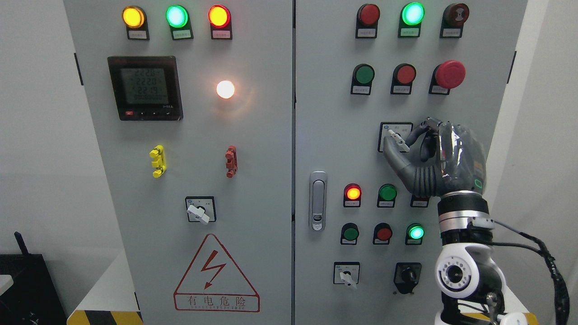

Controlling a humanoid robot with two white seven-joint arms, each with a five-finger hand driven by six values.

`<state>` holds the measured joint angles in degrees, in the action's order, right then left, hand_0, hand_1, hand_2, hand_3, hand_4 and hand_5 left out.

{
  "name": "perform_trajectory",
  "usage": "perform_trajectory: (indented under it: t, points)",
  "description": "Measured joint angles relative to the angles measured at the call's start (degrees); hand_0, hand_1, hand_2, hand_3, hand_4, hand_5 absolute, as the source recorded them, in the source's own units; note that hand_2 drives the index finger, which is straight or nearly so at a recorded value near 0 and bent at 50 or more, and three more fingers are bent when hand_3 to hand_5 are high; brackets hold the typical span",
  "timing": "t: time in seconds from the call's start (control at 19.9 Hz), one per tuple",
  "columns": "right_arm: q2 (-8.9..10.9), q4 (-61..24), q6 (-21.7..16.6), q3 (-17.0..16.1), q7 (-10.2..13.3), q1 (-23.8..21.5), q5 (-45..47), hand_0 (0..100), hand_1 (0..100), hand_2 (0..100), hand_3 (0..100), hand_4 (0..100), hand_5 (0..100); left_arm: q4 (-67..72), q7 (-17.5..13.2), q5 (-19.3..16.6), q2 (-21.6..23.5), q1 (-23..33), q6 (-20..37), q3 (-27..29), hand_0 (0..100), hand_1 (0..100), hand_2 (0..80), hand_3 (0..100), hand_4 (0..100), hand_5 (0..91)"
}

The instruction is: Rotate and turn off gray switch

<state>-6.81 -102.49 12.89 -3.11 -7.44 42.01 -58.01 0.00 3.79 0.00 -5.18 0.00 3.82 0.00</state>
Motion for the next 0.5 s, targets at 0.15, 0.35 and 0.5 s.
perform_trajectory:
  t: [0.15,0.35,0.5]
  points:
    - [0.00,0.00,0.00,0.01,-0.03,0.00,0.00,36,42,65,100,92,100,0.00,0.00,0.00,0.00,0.00,0.00,0.00,12,39,0.0,0,0,0.0]
    - [0.00,0.01,0.00,0.02,-0.05,0.02,0.00,37,42,66,100,92,100,0.00,0.00,0.00,0.00,0.00,0.00,0.00,12,39,0.0,0,0,0.0]
    - [0.01,0.01,0.00,0.02,-0.05,0.05,0.00,38,43,66,100,93,100,0.00,0.00,0.00,0.00,0.00,0.00,0.00,12,39,0.0,0,0,0.0]
